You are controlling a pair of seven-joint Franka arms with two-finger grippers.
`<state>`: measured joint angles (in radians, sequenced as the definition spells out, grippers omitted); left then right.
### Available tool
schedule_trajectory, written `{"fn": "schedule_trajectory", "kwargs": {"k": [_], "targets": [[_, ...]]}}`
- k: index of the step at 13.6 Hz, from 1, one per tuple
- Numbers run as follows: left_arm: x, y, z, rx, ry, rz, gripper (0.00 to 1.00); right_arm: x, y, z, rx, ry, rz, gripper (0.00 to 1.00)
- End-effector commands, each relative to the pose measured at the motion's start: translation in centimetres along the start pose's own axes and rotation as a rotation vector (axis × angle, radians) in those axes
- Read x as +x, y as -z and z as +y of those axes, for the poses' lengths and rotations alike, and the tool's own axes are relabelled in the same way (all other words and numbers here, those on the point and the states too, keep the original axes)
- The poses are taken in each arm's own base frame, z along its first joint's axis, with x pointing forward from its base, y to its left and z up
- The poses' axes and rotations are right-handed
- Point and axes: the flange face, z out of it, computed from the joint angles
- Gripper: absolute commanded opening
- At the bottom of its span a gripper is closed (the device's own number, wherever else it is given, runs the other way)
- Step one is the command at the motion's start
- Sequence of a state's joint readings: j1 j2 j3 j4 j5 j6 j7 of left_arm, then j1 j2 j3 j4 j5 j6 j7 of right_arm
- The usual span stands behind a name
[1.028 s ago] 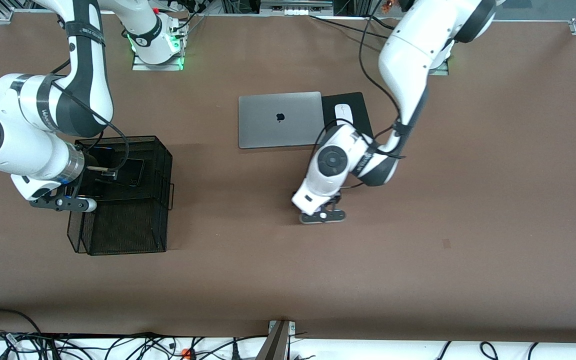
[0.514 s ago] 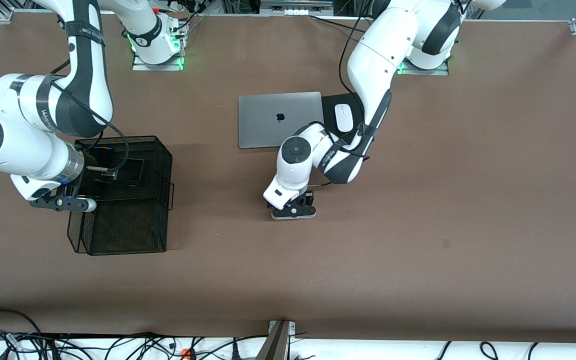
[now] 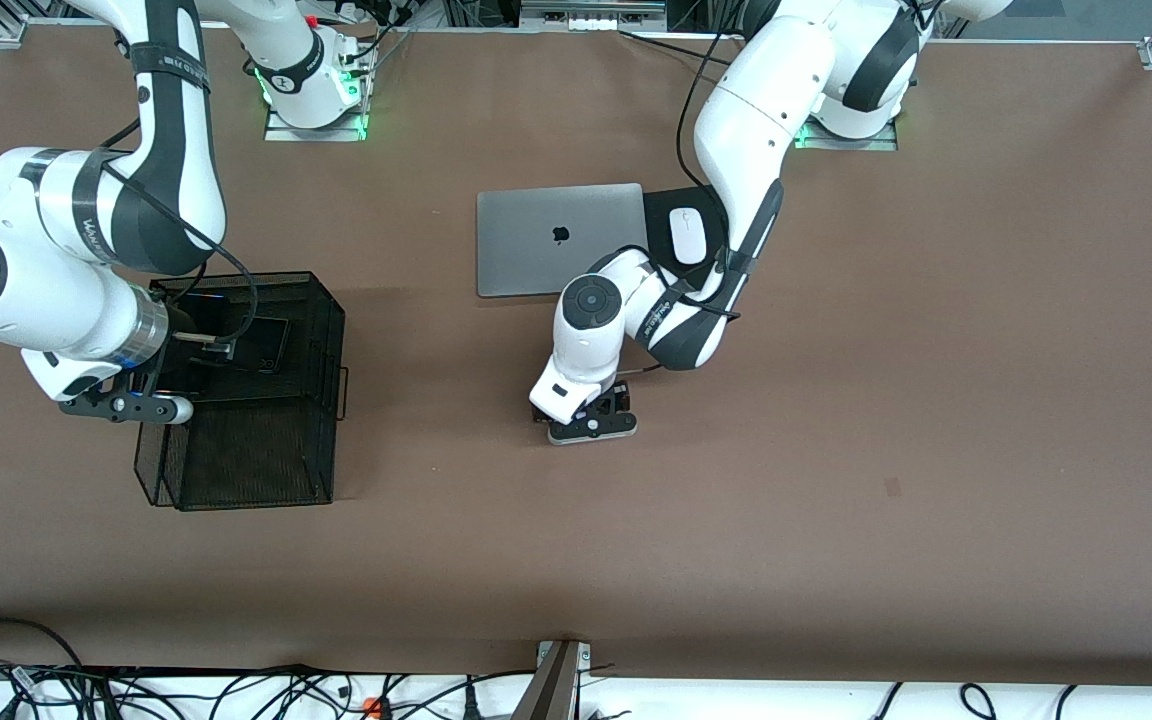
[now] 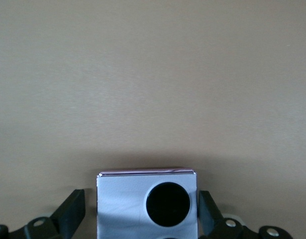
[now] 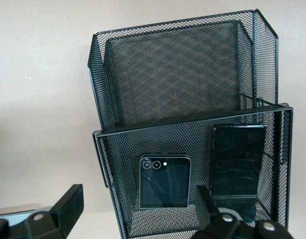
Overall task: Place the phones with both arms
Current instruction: 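Carry the white phone to the table middle and set it down, then move the right gripper to the white phone while the left gripper withdraws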
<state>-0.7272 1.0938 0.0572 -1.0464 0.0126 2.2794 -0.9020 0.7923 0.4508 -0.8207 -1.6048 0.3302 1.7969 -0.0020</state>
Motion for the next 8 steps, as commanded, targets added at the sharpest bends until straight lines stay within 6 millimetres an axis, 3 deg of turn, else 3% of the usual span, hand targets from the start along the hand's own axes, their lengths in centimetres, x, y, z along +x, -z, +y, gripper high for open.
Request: {"fn": "schedule_trajectory", "kwargs": {"k": [1,3,5,6,8], "targets": [[2.7,4.8,-1.8,0.059,0.048,-0.061,1.0,0.2,0.6,-0.4,0.015,0.004,-0.008,0.99],[4.9,8.1,-4.4,0.105,0.014,-0.122,1.0,0.2,2.1,-2.5,0.015,0.036,0.013,0.99],[6.9,9.8,-6.9,0.134,0.006,-0.148,1.0,0.4,3.1,-6.0,-0.002,0.091,0.003,0.99],[7.7,10.0,-8.2,0.149,0.0,-0.166,1.0,0.7,3.5,-8.1,-0.017,0.122,0.005,0.99],[10.2,11.3,-12.4,0.196,-0.031,-0.23,1.0,0.1,2.5,-14.8,-0.013,0.125,0.009,0.99]]}}
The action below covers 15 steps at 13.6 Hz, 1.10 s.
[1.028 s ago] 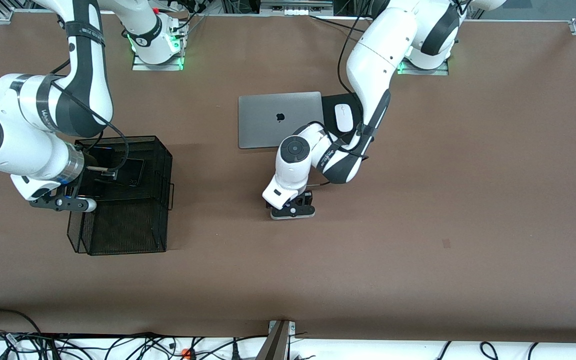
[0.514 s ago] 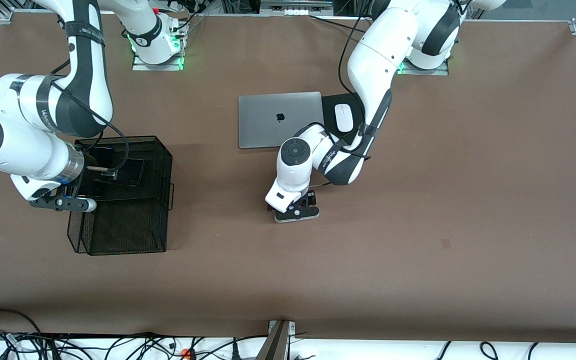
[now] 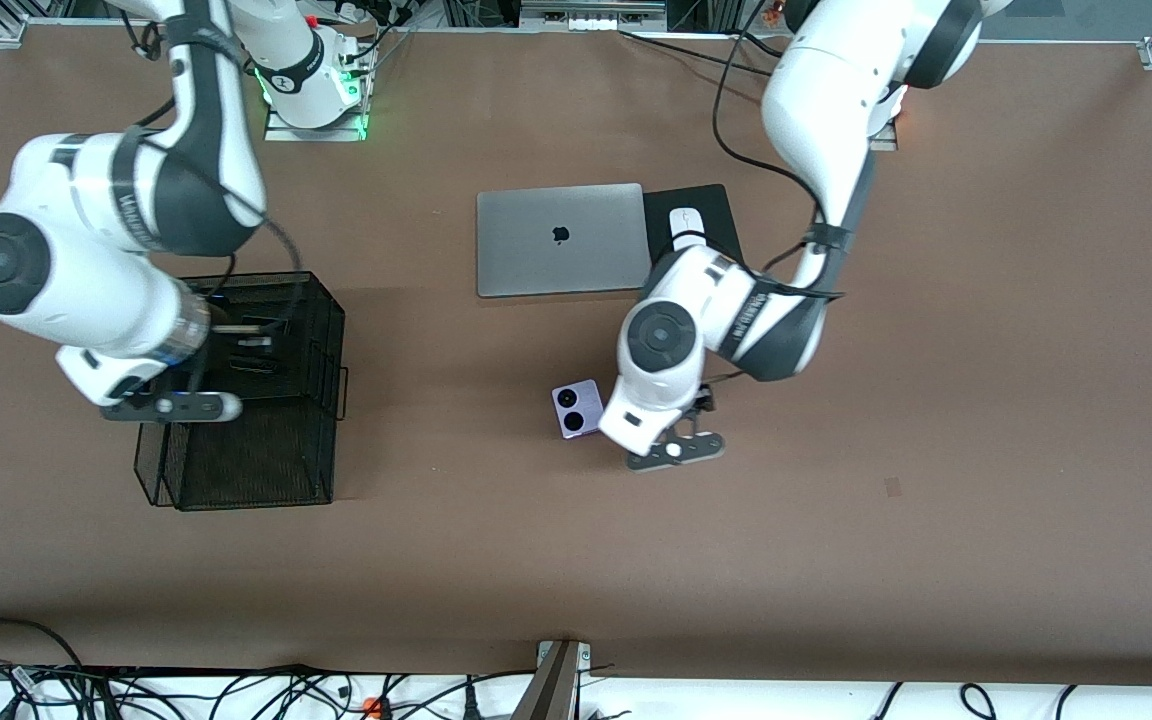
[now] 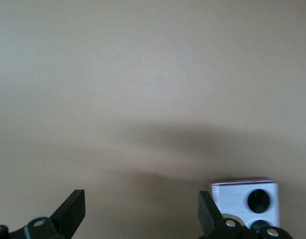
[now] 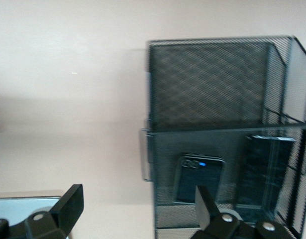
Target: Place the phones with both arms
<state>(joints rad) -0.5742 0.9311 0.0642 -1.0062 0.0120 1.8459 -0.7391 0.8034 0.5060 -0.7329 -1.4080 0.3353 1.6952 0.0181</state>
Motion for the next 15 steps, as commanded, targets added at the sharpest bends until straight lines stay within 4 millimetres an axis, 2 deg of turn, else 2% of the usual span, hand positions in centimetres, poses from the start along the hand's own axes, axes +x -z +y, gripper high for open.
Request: {"fn": "schedule_trajectory", "kwargs": {"k": [1,2,5,6,8,10,11,12,14,15], "targets": [[2.1,1.2,-5.7,0.044,-0.07,-0.106,1.0,0.3,-2.3,-9.7,0.013,-0.047,-0.014,0.99],[3.3,1.8,-8.5,0.065,-0.086,-0.139,1.0,0.2,-3.4,-13.6,0.035,-0.072,0.015,0.99],[6.1,5.0,-16.1,0.089,-0.14,-0.197,1.0,-0.2,-8.8,-21.7,0.106,-0.019,0.077,1.0],[6.3,5.6,-18.1,0.112,-0.177,-0.212,1.0,-0.2,-10.7,-23.9,0.133,-0.019,0.112,1.0],[6.8,7.9,-23.1,0.104,-0.215,-0.218,1.0,-0.2,-15.1,-27.7,0.17,0.001,0.188,1.0],[6.9,10.9,-27.5,0.074,-0.244,-0.207,1.0,-1.4,-19.9,-31.4,0.164,0.037,0.237,1.0],[6.6,12.5,-29.8,0.06,-0.253,-0.199,1.0,-2.1,-22.2,-33.1,0.153,0.058,0.266,1.0],[6.2,14.0,-31.9,0.047,-0.263,-0.191,1.0,-2.4,-24.1,-34.0,0.132,0.071,0.289,1.0],[5.3,16.6,-34.9,0.027,-0.283,-0.17,1.0,-2.6,-26.0,-34.1,0.102,0.094,0.299,1.0],[4.5,17.6,-35.6,0.022,-0.296,-0.16,1.0,-2.7,-26.6,-34.3,0.092,0.105,0.304,1.0]]}}
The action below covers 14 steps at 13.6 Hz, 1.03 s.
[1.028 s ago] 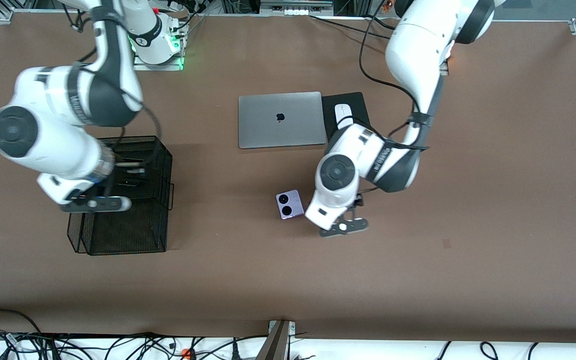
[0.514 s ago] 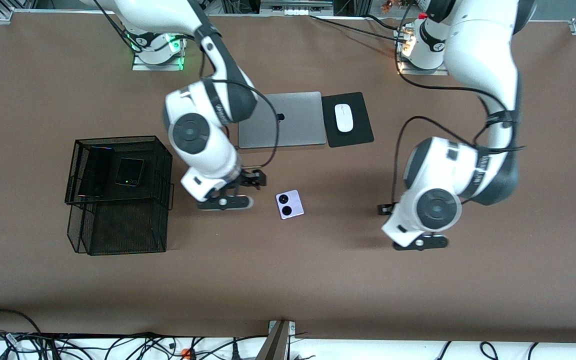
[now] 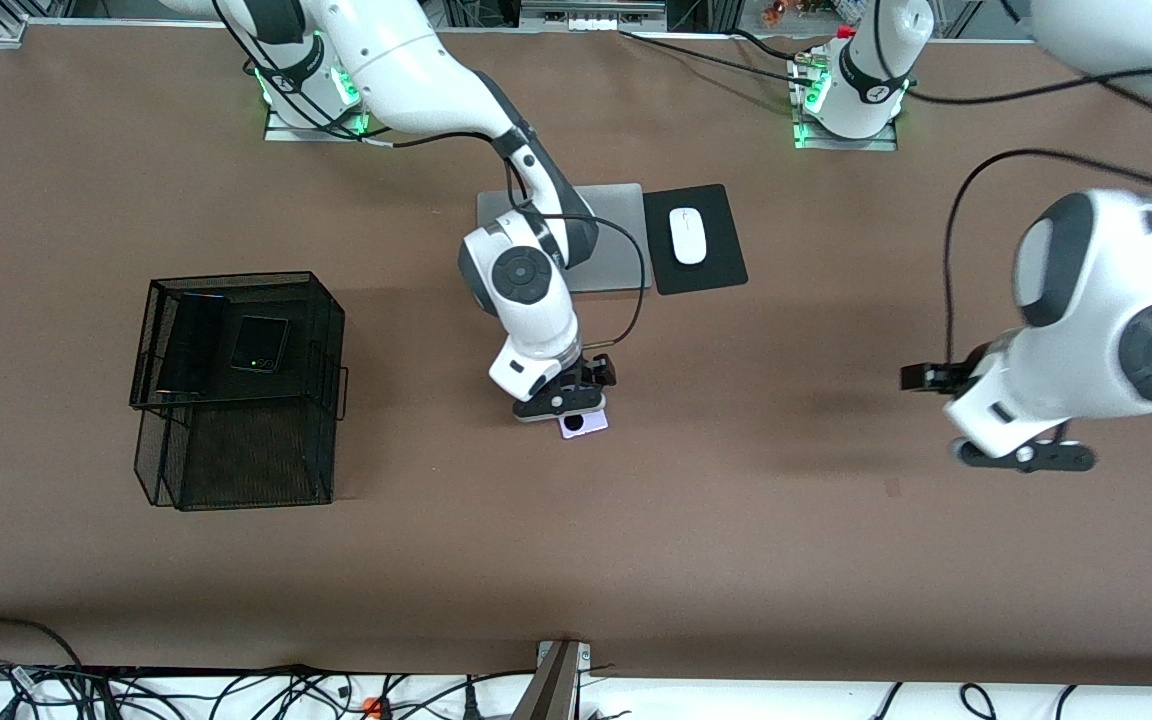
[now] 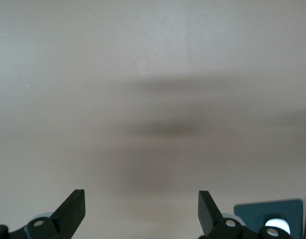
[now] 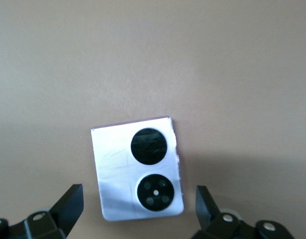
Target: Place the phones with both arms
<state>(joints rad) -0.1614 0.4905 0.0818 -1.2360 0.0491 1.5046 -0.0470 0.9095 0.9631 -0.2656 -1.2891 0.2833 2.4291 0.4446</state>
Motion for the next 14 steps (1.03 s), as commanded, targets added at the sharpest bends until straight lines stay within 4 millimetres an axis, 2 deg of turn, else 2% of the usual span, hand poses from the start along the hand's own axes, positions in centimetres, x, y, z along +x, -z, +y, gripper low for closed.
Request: {"fn": "schedule_trajectory", "kwargs": {"k": [1,4,8,10,14], "targets": [[-4.3,2.8,-2.1,0.0,-0.051,0.026,1.0,0.2,-0.8,-0.6,-0.022,0.034,0.029,1.0],[-8.1,6.2,-3.2,-0.011,-0.061,0.076,1.0,-0.2,-1.6,-0.7,-0.058,0.099,0.05,1.0],[-11.8,8.9,-3.9,-0.015,-0.106,0.154,1.0,-1.0,-2.9,-1.6,-0.062,0.154,0.096,1.0],[-12.7,9.5,-6.0,-0.022,-0.137,0.166,1.0,-1.1,-3.2,-1.5,-0.08,0.184,0.102,1.0],[-13.1,10.3,-5.4,-0.108,-0.107,0.19,1.0,-1.1,-3.1,-1.6,-0.08,0.183,0.106,1.0]]}}
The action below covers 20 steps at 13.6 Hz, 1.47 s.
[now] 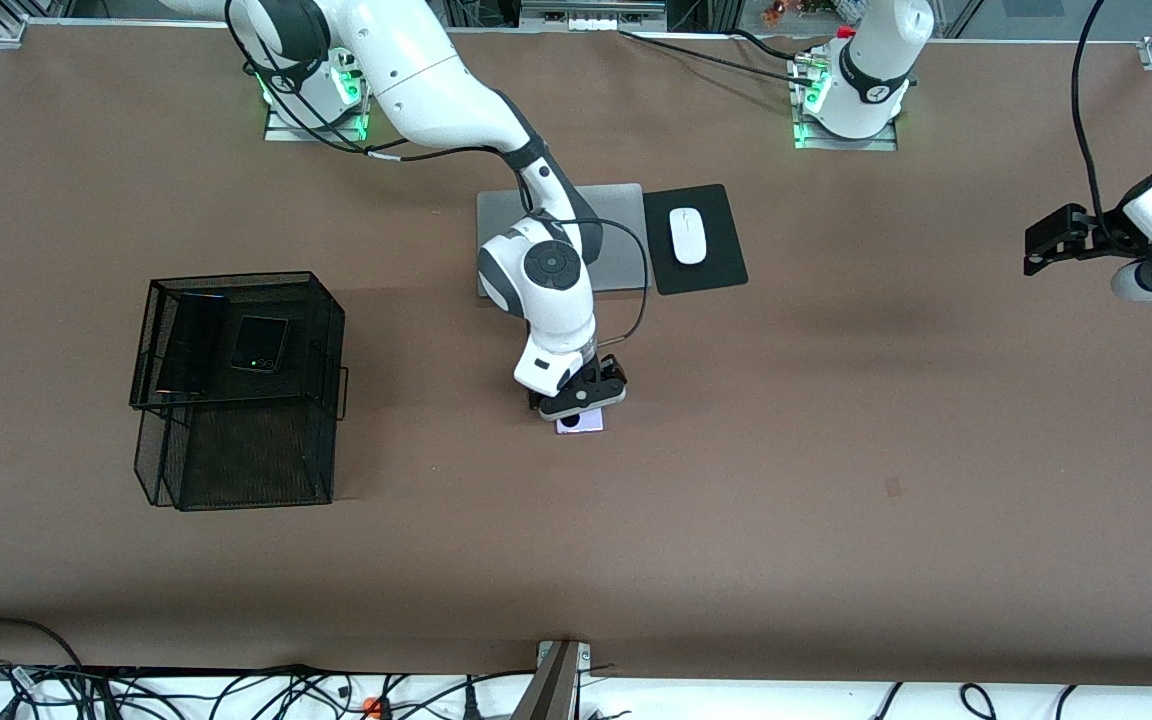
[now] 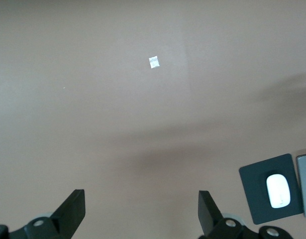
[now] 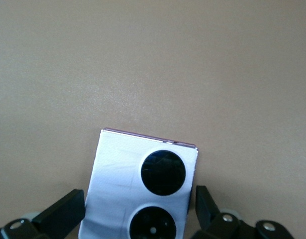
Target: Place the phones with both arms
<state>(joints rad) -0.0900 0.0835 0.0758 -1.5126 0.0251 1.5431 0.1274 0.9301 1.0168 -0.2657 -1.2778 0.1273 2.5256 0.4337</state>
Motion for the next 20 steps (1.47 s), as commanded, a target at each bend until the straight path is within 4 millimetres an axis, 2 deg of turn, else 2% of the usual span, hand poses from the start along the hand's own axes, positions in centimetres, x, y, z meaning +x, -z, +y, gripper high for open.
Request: {"fn": "schedule_trajectory", "kwargs": {"k": [1,6,9,13,15,16,17,18,19,20], "targets": [[-0.7,0.5,0.8,-0.057,0.003,0.032,1.0,0.1,-0.5,-0.4,-0.008,0.02,0.012,1.0],[-1.1,1.6,0.9,-0.091,0.043,0.057,1.0,1.0,0.1,-0.1,0.016,-0.031,0.052,1.0],[-2.5,2.9,0.7,-0.07,0.021,0.051,1.0,0.9,-0.3,0.1,0.011,-0.037,0.048,1.0],[-3.1,3.2,0.9,-0.06,0.016,0.034,1.0,0.3,-1.0,0.0,0.002,-0.035,0.034,0.99],[-3.1,3.2,0.9,-0.061,0.016,0.029,1.0,0.3,-1.1,0.4,0.0,-0.039,0.026,0.44],[-3.2,3.2,0.9,-0.061,0.013,0.026,1.0,0.3,-1.1,0.4,0.0,-0.038,0.026,0.22],[-3.2,3.1,0.7,-0.06,0.004,0.024,1.0,0.4,-0.9,0.4,0.001,-0.038,0.027,0.07],[-3.3,3.1,0.6,-0.056,-0.013,0.022,1.0,0.7,-0.4,0.5,0.001,-0.039,0.031,0.01],[-3.4,3.1,0.5,-0.037,-0.033,0.014,1.0,1.5,0.7,0.9,-0.002,-0.045,0.032,0.0],[-3.6,3.0,0.3,-0.012,-0.056,-0.005,1.0,2.5,2.0,2.2,-0.02,-0.063,0.016,0.0]]}}
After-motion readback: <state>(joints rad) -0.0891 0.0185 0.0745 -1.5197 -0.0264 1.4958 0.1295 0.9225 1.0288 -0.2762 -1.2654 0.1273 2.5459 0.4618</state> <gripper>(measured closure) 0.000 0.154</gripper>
